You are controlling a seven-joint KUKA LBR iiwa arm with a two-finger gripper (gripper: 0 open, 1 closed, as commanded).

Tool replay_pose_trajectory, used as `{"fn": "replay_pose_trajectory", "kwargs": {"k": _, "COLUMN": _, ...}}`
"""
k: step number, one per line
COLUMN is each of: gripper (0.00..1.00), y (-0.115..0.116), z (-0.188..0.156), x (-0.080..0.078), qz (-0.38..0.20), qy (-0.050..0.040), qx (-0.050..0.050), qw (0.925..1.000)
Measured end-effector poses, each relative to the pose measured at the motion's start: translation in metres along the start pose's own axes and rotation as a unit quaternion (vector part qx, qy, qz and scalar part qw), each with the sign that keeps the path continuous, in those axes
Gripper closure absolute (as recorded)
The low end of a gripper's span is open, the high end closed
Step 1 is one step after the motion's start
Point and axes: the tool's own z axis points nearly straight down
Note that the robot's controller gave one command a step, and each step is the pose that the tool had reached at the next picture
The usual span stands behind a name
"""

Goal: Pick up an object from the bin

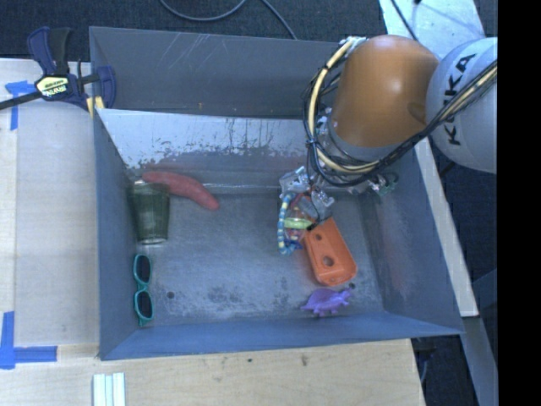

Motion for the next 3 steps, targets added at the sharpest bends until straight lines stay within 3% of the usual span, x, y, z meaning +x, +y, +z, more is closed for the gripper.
{"fn": "replay_pose_trajectory", "kwargs": {"k": 1, "gripper": 1.00, "y": -0.011, "z": -0.200, "x": 0.016, "qz": 0.006, "qy": -0.0010, "qx": 0.000, "qw": 1.0000}}
{"fn": "replay_pose_trajectory", "kwargs": {"k": 2, "gripper": 1.00, "y": -0.013, "z": -0.246, "x": 0.020, "qz": 0.008, "qy": -0.0019, "qx": 0.001, "qw": 1.0000}}
{"fn": "replay_pose_trajectory", "kwargs": {"k": 3, "gripper": 1.00, "y": -0.013, "z": -0.245, "x": 0.020, "qz": 0.008, "qy": -0.0016, "qx": 0.001, "qw": 1.0000}}
